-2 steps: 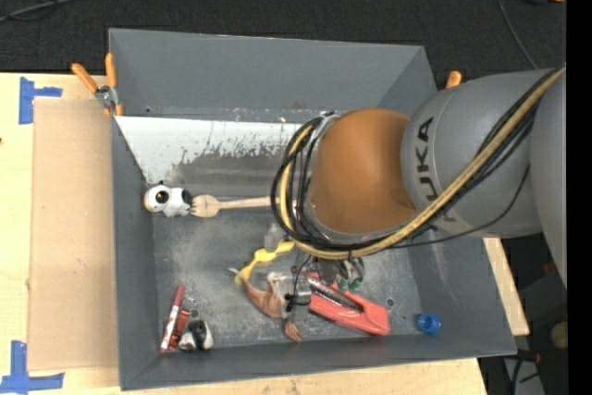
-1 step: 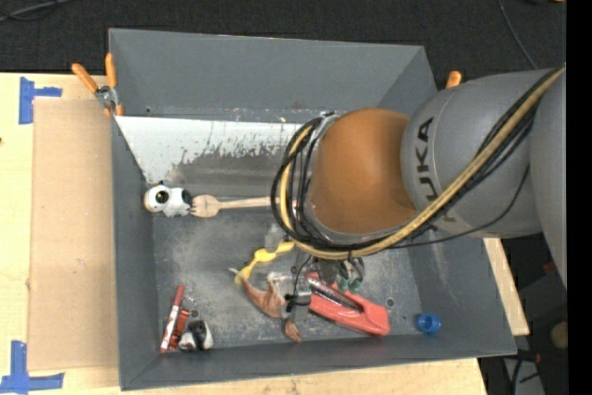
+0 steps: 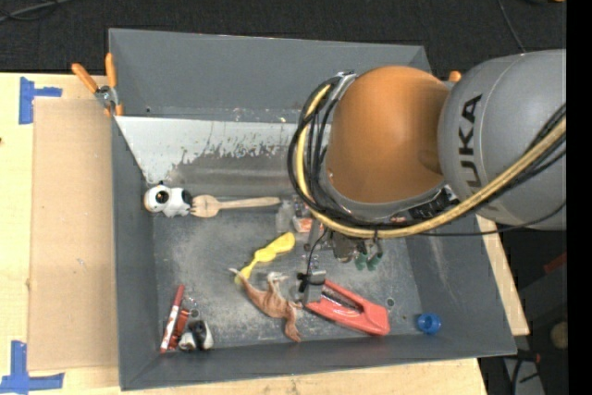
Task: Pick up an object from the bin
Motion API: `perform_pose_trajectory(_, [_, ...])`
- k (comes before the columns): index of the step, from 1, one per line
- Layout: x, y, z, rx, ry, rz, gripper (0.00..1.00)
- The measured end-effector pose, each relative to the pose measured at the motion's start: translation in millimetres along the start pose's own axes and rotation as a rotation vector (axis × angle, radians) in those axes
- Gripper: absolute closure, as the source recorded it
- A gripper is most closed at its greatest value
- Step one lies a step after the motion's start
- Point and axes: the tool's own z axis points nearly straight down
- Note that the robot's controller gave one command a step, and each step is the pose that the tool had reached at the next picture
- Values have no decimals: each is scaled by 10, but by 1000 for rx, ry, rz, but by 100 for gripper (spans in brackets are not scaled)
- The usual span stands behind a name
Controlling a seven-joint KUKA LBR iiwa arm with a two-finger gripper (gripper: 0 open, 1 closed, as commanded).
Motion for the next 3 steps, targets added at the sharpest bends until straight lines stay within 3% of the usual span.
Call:
perform_pose_trajectory(1, [56, -175, 577, 1, 0, -18, 0])
perform_pose_trajectory(2, [-691, -271, 762, -1, -14, -59, 0])
perform_pose_trajectory(3, [-131, -734, 1008, -1, 3, -207, 0])
